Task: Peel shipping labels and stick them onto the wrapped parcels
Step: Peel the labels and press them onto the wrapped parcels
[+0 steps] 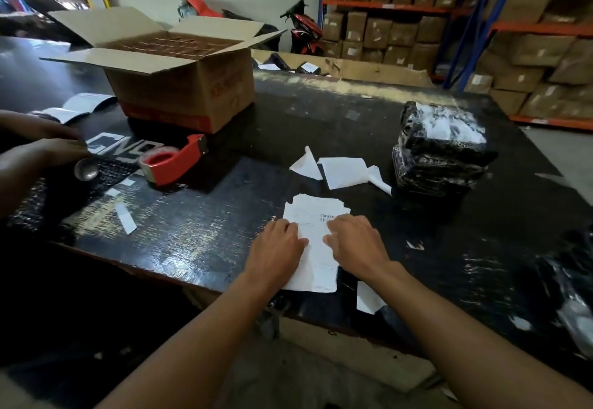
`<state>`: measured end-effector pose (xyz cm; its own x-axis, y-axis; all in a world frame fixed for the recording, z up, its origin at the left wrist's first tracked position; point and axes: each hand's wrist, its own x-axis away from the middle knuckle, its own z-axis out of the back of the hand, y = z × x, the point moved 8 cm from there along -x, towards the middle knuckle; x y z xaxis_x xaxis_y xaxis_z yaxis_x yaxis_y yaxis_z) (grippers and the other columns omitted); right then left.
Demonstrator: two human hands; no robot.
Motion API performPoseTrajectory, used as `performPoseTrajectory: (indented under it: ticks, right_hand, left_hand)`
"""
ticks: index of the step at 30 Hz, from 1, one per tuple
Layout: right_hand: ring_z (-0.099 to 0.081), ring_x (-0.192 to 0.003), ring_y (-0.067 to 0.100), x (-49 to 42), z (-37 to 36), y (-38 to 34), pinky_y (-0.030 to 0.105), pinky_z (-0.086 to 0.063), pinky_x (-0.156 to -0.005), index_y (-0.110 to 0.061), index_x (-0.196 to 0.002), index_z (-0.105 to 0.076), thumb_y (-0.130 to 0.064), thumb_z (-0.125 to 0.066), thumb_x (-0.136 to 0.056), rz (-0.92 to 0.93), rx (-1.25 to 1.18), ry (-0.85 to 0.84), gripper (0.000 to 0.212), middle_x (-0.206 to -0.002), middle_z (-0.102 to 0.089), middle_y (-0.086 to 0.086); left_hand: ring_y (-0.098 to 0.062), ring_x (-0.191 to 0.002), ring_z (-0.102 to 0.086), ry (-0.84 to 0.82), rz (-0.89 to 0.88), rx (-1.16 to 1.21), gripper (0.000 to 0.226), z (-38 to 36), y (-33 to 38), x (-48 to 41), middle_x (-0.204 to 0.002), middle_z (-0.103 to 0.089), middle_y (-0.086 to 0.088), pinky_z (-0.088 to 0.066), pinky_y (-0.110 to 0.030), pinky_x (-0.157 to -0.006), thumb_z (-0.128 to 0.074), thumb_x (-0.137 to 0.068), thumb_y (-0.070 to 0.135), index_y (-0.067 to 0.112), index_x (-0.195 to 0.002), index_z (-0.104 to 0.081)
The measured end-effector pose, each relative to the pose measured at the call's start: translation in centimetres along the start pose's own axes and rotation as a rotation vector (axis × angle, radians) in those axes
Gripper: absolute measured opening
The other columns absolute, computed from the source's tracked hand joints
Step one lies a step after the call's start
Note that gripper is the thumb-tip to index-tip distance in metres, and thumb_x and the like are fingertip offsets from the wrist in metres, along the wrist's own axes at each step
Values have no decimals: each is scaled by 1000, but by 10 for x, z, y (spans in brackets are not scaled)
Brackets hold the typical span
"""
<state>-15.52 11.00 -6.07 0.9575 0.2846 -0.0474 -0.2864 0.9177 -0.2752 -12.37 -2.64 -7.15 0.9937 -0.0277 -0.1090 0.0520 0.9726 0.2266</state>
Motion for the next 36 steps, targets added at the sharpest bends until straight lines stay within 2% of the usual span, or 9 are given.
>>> performPoseTrajectory:
  ticks: [7,13,17,21,23,25,27,30,36]
  right_hand:
    - [-52,-106,25,-2,5,-1,38,-42,-80,-20,-67,-54,-32,-59,-96,-11,31,67,31,-101,-63,-2]
    - [-56,-102,23,8,31,-10,39,-44,-83,-24,-106,-72,-37,-51,-99,98,103,207,26,-111,-65,-4]
    - [-60,-100,25,16,69,-7,39,-49,-81,-20,-113,-71,-35,-53,-98,120,0,353,28,-112,-66,-1]
    - [-62,-106,21,32,103,23,41,-51,-90,-17,-124,-68,-30,-61,-94,-9,-320,472,33,-118,-66,3]
    - [-62,-108,18,42,107,49,39,-53,-92,-19,-139,-54,-34,-70,-88,-194,-650,476,55,-126,-61,1]
    - [-65,-105,19,56,98,74,41,-57,-88,-17,-143,-46,-37,-77,-82,-431,-1074,391,72,-125,-63,4]
    - [-69,-97,22,68,85,85,40,-60,-79,-12,-129,-57,-32,-80,-79,-575,-1400,197,59,-111,-71,7]
    - [-70,-91,23,81,86,101,37,-60,-73,-13,-111,-68,-21,-81,-78,-572,-1516,66,37,-99,-76,7]
    - [-72,-86,22,88,109,156,30,-58,-62,-15,-104,-70,-13,-76,-83,-572,-1435,173,22,-91,-77,5]
  left_hand:
    - [-22,-124,-44,29,33,33,40,0,-2,-1,-134,-52,-5,-39,-34,-99,-43,-101,40,13,-130,-51]
    - [-22,-130,-45,181,63,14,45,33,4,0,-137,-56,-2,-24,-47,-116,-45,-98,48,21,-133,-54]
    - [-18,-98,-66,365,166,609,27,80,8,-3,-109,-71,-1,-53,-33,-83,-58,-96,32,17,-117,-66]
    - [-16,-98,-66,273,313,1155,30,79,28,-16,-111,-69,-1,-58,-35,-85,-67,-91,18,19,-120,-62]
    - [-20,-106,-65,180,345,1322,33,72,47,-21,-119,-66,-3,-56,-41,-92,-68,-91,16,22,-122,-59]
    - [-22,-109,-64,108,363,1443,34,65,64,-24,-120,-65,-5,-55,-43,-95,-68,-90,15,21,-122,-58]
    - [-22,-106,-65,41,365,1540,38,57,84,-25,-115,-67,-5,-55,-42,-94,-68,-90,12,18,-126,-57]
    - [-23,-101,-69,-50,330,1580,41,48,117,-28,-113,-68,-8,-59,-42,-87,-71,-87,11,17,-125,-57]
    - [-20,-99,-70,-171,219,1550,38,37,177,-33,-113,-69,-8,-60,-36,-84,-69,-90,17,11,-125,-58]
